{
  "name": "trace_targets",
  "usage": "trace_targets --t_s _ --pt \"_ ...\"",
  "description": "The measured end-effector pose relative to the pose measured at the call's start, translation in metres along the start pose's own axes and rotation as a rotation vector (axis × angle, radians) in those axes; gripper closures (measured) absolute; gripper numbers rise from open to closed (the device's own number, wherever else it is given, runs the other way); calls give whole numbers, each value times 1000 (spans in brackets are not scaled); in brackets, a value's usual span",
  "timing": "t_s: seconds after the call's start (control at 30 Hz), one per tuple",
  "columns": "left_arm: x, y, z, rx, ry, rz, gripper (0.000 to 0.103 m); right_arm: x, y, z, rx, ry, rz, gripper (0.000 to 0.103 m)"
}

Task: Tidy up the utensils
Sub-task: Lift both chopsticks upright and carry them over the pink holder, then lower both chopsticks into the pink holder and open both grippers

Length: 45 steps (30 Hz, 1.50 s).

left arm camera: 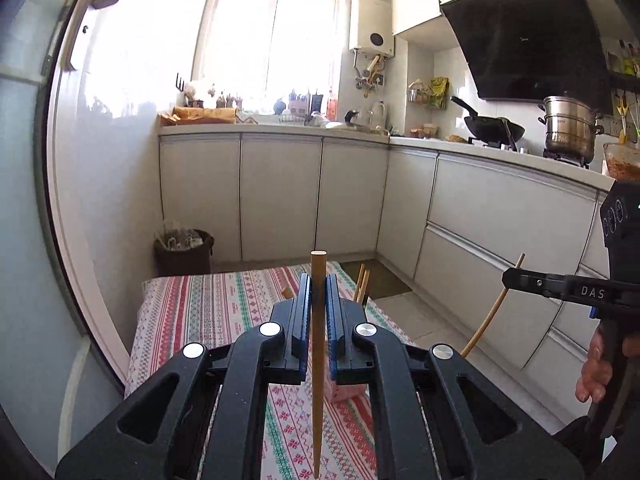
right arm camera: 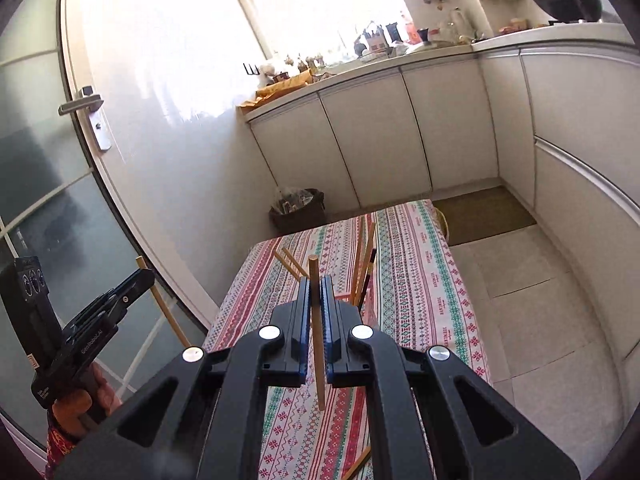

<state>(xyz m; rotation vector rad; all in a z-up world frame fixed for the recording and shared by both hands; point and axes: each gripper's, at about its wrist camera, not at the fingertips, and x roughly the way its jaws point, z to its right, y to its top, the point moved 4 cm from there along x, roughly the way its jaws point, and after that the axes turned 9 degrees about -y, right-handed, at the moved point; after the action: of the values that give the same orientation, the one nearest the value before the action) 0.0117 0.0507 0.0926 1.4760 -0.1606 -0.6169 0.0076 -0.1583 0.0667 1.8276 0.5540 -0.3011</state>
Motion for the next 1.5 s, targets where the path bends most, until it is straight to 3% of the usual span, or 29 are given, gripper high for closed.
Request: trace_targets --t_s 0.23,0.4,0.63,0.83,0.93,0.97,1.2,1.4,1.43,1.5 --pt "21 49 2 -19 -4 119 97 -10 57 3 0 -13 127 97" --pt "56 64 -3 -29 -17 157 97 9 82 1 -32 -40 190 97" --pt "121 49 -13 -33 -74 130 97 65 83 5 -62 -45 194 97" --pt "156 8 -23 -90 -179 58 96 106 69 4 -77 -15 185 97" --pt "142 -1 -29 -95 -169 56 87 119 62 1 -91 -15 178 97" --pt "132 2 -34 -112 -164 78 80 121 60 -1 -97 -14 175 97" --pt "70 38 -56 -180 -117 199 64 133 48 -13 -115 -24 152 97" --pt "61 36 -63 -195 -61 175 53 170 15 -16 -132 -48 42 94" --pt "60 36 -64 -195 -52 173 46 171 12 -16 -127 -48 36 91" --pt "56 36 -65 -192 -28 177 38 162 14 -16 -106 -40 61 76"
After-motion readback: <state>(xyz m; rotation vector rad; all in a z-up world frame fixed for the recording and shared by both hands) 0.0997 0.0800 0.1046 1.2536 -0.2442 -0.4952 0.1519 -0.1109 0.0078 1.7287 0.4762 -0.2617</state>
